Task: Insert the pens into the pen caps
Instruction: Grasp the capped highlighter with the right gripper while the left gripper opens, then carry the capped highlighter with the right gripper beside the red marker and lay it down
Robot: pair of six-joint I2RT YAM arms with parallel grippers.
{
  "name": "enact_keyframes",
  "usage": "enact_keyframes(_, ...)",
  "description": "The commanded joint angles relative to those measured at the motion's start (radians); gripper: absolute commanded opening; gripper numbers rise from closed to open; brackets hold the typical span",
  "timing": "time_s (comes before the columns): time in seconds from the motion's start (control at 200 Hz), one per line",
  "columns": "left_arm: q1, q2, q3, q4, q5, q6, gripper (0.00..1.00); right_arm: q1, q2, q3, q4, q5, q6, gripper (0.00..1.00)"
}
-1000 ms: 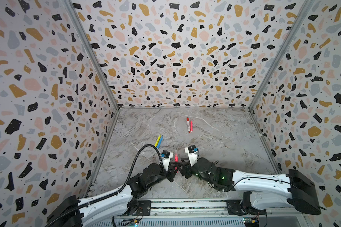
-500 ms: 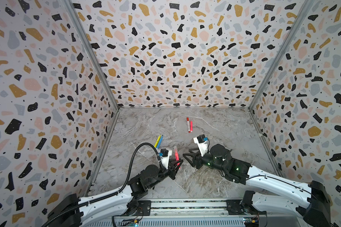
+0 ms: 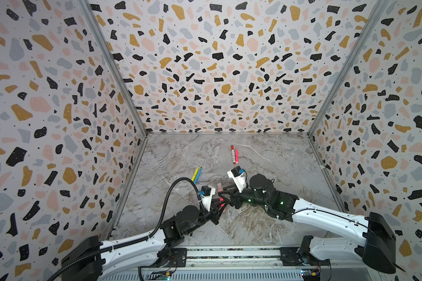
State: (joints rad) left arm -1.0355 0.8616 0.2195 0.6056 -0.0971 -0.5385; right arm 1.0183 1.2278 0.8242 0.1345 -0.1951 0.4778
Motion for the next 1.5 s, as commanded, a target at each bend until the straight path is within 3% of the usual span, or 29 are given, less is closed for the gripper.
enact_keyframes(0.0, -0.004, 0.0, 0.033, 0.065, -0.025, 0.016, 0.0, 0.003, 0.001, -0.014, 0.039, -0.051, 0.017, 0.4)
enact_keyframes(0.205, -0.005, 0.015, 0.044, 0.069, -0.026, 0.021, 0.0, 0.002, 0.012, -0.016, 0.019, -0.057, 0.011, 0.26)
enact_keyframes(0.305, -0.005, 0.017, 0.047, 0.068, -0.027, 0.023, 0.0, 0.002, 0.032, 0.012, -0.01, -0.07, -0.009, 0.1)
enact_keyframes(0.36, -0.005, 0.015, 0.05, 0.06, -0.036, 0.02, 0.0, 0.002, 0.039, 0.025, -0.016, -0.065, -0.014, 0.05)
enact_keyframes(0.511, -0.005, 0.007, 0.054, 0.012, -0.073, 0.013, 0.44, -0.03, 0.04, 0.059, -0.054, -0.026, -0.021, 0.04)
enact_keyframes(0.641, -0.005, -0.005, 0.049, -0.094, -0.164, -0.016, 0.59, -0.128, 0.059, 0.103, -0.114, -0.004, -0.031, 0.05)
enact_keyframes(0.871, -0.003, -0.066, 0.035, -0.261, -0.284, -0.071, 0.59, -0.334, 0.269, 0.271, -0.29, -0.01, -0.119, 0.07)
enact_keyframes(1.081, -0.003, -0.15, 0.006, -0.322, -0.314, -0.116, 0.59, -0.489, 0.529, 0.462, -0.393, 0.023, -0.163, 0.07)
enact_keyframes(1.492, -0.001, -0.252, 0.018, -0.435, -0.343, -0.127, 0.59, -0.614, 0.968, 0.993, -0.589, 0.069, -0.175, 0.08)
